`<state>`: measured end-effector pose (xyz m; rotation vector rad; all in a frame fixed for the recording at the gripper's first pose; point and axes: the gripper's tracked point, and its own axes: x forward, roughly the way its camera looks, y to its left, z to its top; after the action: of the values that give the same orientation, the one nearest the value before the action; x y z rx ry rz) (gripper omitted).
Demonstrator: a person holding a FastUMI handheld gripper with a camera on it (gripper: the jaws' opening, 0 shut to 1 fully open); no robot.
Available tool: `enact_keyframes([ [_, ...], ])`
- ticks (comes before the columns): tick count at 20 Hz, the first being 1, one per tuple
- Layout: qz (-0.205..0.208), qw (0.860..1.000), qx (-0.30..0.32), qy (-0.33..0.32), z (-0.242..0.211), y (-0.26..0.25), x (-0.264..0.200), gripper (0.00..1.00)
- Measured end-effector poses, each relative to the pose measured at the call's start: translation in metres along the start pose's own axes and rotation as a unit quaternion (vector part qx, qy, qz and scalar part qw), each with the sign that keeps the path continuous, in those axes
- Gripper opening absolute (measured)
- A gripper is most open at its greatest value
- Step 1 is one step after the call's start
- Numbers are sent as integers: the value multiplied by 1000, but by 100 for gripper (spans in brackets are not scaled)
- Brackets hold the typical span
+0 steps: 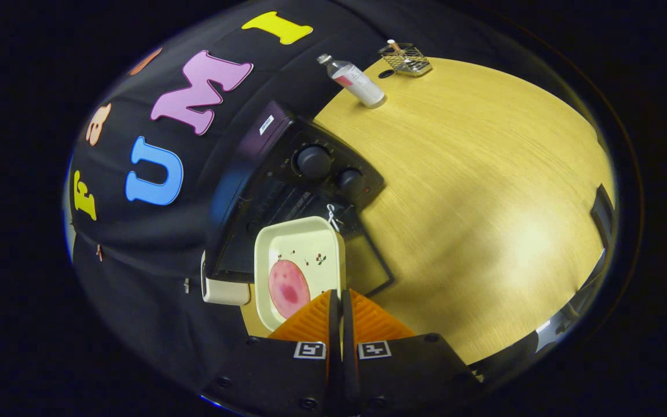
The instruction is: Open the toaster oven, put the food inside, and close the toaster oven door.
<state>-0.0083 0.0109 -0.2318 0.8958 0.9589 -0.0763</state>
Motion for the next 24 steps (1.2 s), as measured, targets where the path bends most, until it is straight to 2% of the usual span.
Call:
enact_keyframes([
  [5,-9,1000,-3,-25,10,24,48,6],
  [11,13,997,36,-65,24,56,92,6],
  [16,13,994,41,-103,32,62,119,6],
  [24,6,991,53,-124,41,67,137,6],
])
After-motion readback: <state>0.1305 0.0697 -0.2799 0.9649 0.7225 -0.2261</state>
